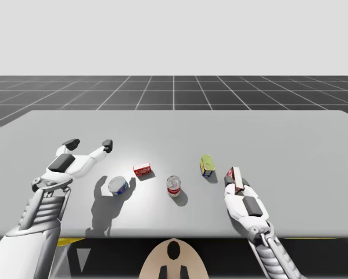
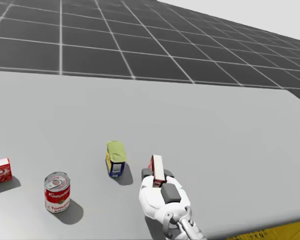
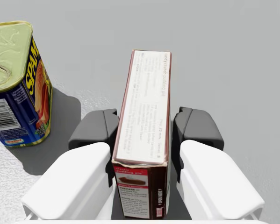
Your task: Pick up the pudding box and lift it.
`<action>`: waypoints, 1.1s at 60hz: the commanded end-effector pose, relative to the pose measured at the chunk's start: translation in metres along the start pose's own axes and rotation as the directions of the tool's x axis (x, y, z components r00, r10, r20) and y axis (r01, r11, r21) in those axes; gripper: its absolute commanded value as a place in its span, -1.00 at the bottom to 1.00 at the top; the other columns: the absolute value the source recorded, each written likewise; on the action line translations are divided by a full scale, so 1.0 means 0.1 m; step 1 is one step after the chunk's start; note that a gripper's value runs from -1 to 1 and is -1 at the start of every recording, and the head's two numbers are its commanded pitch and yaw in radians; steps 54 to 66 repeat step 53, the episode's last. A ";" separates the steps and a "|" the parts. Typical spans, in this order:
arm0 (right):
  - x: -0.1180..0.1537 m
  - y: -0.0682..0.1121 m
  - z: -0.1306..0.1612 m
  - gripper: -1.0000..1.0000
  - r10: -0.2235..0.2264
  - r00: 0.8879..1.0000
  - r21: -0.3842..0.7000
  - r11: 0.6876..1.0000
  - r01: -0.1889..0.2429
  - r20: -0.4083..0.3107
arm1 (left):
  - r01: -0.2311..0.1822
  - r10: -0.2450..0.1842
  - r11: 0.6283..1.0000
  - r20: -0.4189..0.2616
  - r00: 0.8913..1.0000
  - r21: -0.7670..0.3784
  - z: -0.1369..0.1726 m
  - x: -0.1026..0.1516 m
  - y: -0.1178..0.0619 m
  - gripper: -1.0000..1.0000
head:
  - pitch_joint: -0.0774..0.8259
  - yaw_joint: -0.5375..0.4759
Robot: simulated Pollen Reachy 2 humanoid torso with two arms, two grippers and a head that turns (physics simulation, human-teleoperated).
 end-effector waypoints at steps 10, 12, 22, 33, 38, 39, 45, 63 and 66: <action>-0.10 0.12 0.04 1.00 -0.048 0.999 0.000 0.999 0.048 -0.025 | -0.002 0.002 1.000 0.003 1.000 0.004 0.00 0.01 0.02 -1.00 | -0.08 -0.66; -0.09 0.12 0.04 1.00 -0.043 0.999 0.000 0.999 0.043 -0.018 | -0.002 0.002 1.000 0.003 1.000 0.004 0.01 0.01 0.02 -1.00 | -0.09 -0.66; 0.21 0.07 0.11 1.00 -0.018 0.998 0.003 1.000 0.018 0.060 | -0.004 0.004 1.000 0.005 1.000 0.006 0.01 0.02 0.03 -1.00 | -0.11 -0.68; 0.74 0.04 0.27 1.00 -0.004 0.980 0.016 1.000 0.001 0.197 | -0.011 0.011 1.000 0.010 1.000 0.011 0.01 0.04 0.04 -1.00 | -0.11 -0.70; 0.97 0.04 0.36 1.00 0.001 0.967 0.021 1.000 -0.007 0.256 | -0.013 0.012 1.000 0.010 1.000 0.012 0.01 0.05 0.05 -1.00 | -0.12 -0.70; 1.04 0.05 0.39 1.00 0.006 0.962 0.021 1.000 -0.013 0.275 | -0.013 0.013 1.000 0.011 1.000 0.013 0.01 0.05 0.05 -1.00 | -0.12 -0.70; 1.34 0.06 0.50 1.00 0.027 0.934 0.024 0.999 -0.038 0.356 | -0.015 0.014 1.000 0.012 1.000 0.014 0.01 0.05 0.05 -1.00 | -0.13 -0.71; 1.70 0.11 0.63 1.00 0.058 0.885 0.013 0.997 -0.072 0.463 | -0.018 0.017 1.000 0.013 1.000 0.017 0.01 0.06 0.06 -1.00 | -0.13 -0.71; 1.70 0.11 0.63 1.00 0.058 0.885 0.013 0.997 -0.072 0.463 | -0.018 0.017 1.000 0.013 1.000 0.017 0.01 0.06 0.06 -1.00 | -0.13 -0.71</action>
